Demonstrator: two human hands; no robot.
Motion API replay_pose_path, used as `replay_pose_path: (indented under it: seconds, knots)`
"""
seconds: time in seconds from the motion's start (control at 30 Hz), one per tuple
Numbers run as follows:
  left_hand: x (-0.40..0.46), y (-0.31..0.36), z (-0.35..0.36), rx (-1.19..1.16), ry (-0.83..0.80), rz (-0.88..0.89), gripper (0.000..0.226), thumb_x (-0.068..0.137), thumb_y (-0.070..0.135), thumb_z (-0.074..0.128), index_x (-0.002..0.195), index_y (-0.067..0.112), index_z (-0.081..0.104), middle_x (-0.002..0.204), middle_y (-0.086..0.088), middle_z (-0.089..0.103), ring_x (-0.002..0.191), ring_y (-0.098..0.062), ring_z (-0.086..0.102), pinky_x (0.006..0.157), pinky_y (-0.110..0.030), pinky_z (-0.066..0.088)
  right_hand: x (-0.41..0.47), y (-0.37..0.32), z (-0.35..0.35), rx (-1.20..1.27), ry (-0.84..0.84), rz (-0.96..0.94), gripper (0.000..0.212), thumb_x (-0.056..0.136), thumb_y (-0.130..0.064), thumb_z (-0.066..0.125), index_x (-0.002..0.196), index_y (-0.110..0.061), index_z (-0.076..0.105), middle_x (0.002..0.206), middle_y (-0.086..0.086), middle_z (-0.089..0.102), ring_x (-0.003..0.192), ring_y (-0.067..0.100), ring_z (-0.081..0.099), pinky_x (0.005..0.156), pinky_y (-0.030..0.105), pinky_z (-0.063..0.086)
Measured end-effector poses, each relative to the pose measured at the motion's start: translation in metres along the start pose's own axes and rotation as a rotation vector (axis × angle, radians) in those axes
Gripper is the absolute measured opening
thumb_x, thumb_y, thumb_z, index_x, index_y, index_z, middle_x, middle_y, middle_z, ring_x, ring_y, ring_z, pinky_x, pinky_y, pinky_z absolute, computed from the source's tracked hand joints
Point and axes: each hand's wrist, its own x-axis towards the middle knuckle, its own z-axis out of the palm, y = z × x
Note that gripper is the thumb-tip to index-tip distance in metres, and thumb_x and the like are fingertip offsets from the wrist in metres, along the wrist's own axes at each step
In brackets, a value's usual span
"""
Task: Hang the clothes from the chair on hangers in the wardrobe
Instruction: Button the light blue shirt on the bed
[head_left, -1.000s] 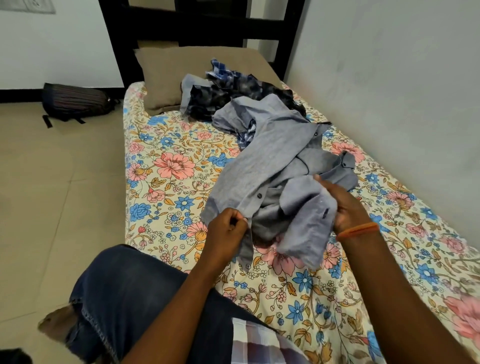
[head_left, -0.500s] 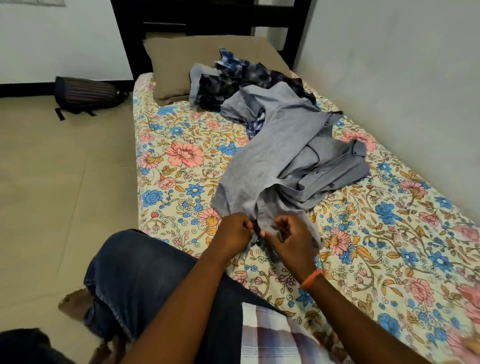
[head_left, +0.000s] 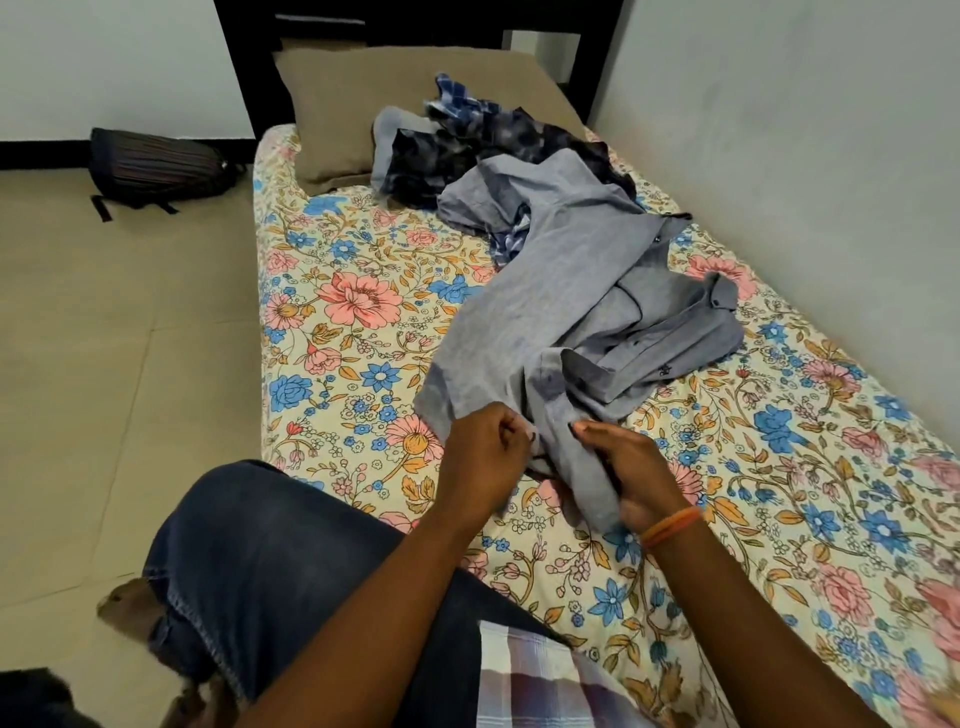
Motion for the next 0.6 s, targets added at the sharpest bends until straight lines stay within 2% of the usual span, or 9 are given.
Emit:
replay_pose_path:
  seconds: [0.07,0.17,0.23,0.33,0.4,0.5,0.6]
  knots:
    - [-0.008,0.01,0.002,-0.174,-0.032,-0.043,0.007,0.088,0.021,0.07,0.081,0.021,0.071,0.074,0.008,0.07,0.064,-0.006,0.067,0.061,-0.029,0.059,-0.004,0.001,-0.008,0.024,-0.083,0.071,0.03,0.084,-0.012,0.07,0.111,-0.001,0.071,0.114,0.024,0.068,0.106,0.039,0.067,0.099,0.052,0.05]
    - [-0.017,0.02,0.003,-0.294,-0.122,-0.072,0.005,0.088,0.017,0.072,0.086,0.014,0.074,0.071,0.0,0.072,0.057,-0.015,0.069,0.055,-0.031,0.059,-0.018,0.004,-0.007,-0.061,-0.072,0.015,0.017,0.08,-0.006,0.069,0.095,0.001,0.071,0.092,0.023,0.071,0.082,0.034,0.07,0.078,0.045,0.06]
    - [-0.021,0.02,0.003,-0.306,-0.136,-0.087,0.005,0.087,0.014,0.074,0.088,0.01,0.076,0.069,-0.001,0.072,0.056,-0.015,0.069,0.053,-0.027,0.058,-0.023,0.009,-0.004,-0.071,-0.068,-0.003,0.02,0.081,-0.004,0.07,0.098,0.005,0.069,0.093,0.026,0.07,0.084,0.037,0.069,0.078,0.048,0.061]
    - [-0.023,0.014,0.002,-0.242,-0.101,-0.092,0.01,0.08,0.016,0.081,0.089,0.012,0.078,0.072,0.007,0.072,0.062,-0.005,0.07,0.057,-0.018,0.056,-0.028,0.014,-0.001,-0.114,-0.049,-0.018,0.018,0.083,0.003,0.068,0.101,0.002,0.071,0.095,0.023,0.073,0.085,0.034,0.073,0.073,0.042,0.062]
    - [-0.023,0.012,0.0,-0.221,-0.107,-0.098,0.008,0.078,0.017,0.082,0.084,0.014,0.078,0.068,0.009,0.071,0.059,-0.004,0.069,0.057,-0.016,0.054,-0.031,0.014,0.001,-0.123,-0.036,-0.03,0.023,0.081,0.003,0.072,0.104,0.002,0.069,0.097,0.023,0.074,0.087,0.035,0.073,0.077,0.044,0.062]
    - [-0.023,0.015,-0.002,-0.275,-0.124,-0.173,0.003,0.081,0.013,0.079,0.081,0.015,0.077,0.064,0.002,0.072,0.057,-0.013,0.071,0.05,-0.02,0.053,-0.033,0.014,0.003,-0.117,-0.019,-0.043,0.027,0.081,-0.001,0.074,0.107,0.004,0.068,0.099,0.025,0.073,0.088,0.037,0.073,0.078,0.046,0.061]
    - [-0.022,0.016,-0.002,-0.267,-0.137,-0.186,0.008,0.085,0.015,0.075,0.077,0.017,0.077,0.062,-0.001,0.072,0.057,-0.02,0.071,0.047,-0.023,0.054,-0.033,0.012,0.004,-0.13,-0.015,-0.055,0.035,0.074,-0.009,0.077,0.105,0.005,0.069,0.099,0.026,0.073,0.091,0.04,0.072,0.084,0.053,0.058]
